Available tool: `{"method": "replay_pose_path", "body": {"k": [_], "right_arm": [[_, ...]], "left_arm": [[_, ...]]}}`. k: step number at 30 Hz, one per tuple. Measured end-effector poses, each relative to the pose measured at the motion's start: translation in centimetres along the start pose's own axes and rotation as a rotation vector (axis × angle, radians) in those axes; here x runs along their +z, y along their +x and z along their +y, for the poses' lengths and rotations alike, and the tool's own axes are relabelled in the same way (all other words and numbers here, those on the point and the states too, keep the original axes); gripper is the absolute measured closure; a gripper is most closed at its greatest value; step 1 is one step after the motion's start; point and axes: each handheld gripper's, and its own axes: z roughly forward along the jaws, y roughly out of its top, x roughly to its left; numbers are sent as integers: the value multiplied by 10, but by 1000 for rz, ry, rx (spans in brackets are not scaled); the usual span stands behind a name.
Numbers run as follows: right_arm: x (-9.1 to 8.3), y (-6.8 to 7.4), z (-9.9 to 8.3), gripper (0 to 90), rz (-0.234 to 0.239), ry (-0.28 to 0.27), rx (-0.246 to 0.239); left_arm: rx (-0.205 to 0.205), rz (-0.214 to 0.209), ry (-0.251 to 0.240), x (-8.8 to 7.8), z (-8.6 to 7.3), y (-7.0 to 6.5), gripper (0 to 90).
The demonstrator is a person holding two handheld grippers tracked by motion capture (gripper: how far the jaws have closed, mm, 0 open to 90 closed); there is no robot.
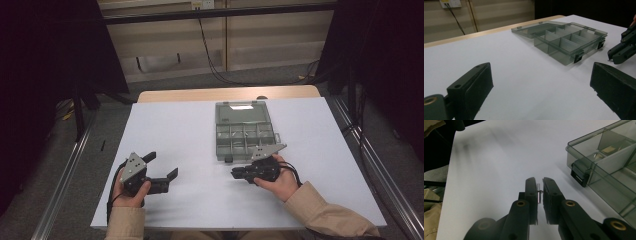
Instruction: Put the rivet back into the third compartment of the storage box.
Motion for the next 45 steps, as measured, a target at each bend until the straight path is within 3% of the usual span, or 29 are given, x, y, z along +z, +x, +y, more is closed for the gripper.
{"method": "replay_pose_path", "body": {"k": [16,45], "right_arm": [[-17,-14,10,825,-28,-39,14],[-28,-35,31,825,-92,-57,12]], "left_arm": [[-4,-5,2,2,-1,0,43],[-9,-19,-3,3,-2,1,43]]}}
